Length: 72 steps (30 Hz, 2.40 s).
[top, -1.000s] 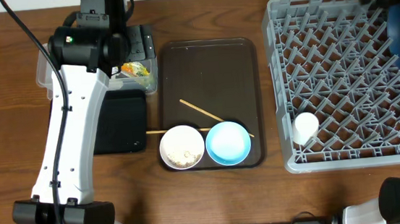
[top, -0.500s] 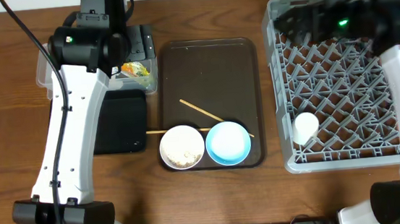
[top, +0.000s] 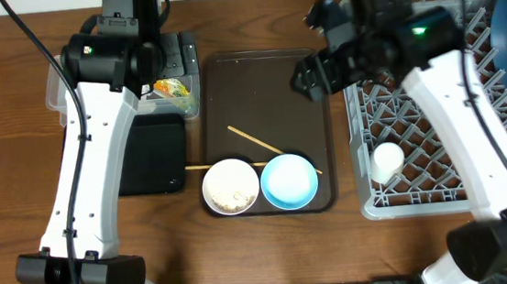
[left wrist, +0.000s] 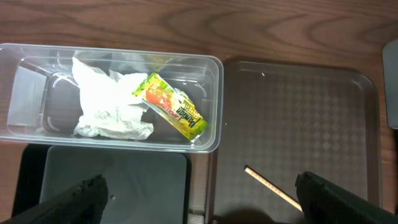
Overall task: Sort waste into correct bins and load items into the dishwasher rack
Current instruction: 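Move the right gripper to the light blue bowl and grasp its rim, then lift the light blue bowl and carry it over the rack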
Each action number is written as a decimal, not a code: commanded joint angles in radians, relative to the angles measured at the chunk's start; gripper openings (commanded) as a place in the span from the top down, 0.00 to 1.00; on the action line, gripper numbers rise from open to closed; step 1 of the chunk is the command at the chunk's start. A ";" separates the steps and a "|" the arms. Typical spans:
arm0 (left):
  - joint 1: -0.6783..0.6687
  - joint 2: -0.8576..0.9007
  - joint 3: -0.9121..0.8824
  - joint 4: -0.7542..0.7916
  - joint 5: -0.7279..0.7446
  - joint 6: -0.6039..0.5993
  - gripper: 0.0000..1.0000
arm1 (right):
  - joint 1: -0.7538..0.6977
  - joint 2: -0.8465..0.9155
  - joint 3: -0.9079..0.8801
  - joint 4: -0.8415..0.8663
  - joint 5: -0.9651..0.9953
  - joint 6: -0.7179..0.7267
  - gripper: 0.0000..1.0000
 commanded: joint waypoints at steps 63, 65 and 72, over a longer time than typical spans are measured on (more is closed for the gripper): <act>0.002 0.004 0.006 -0.032 -0.009 0.010 0.00 | 0.019 0.045 -0.114 0.177 1.114 0.307 0.99; 0.002 0.004 0.006 -0.032 -0.009 0.010 0.00 | -0.024 0.055 -0.118 0.264 1.259 0.295 0.99; 0.002 0.004 0.006 -0.032 -0.009 0.010 0.00 | -0.127 0.126 -0.119 0.563 1.347 0.040 0.99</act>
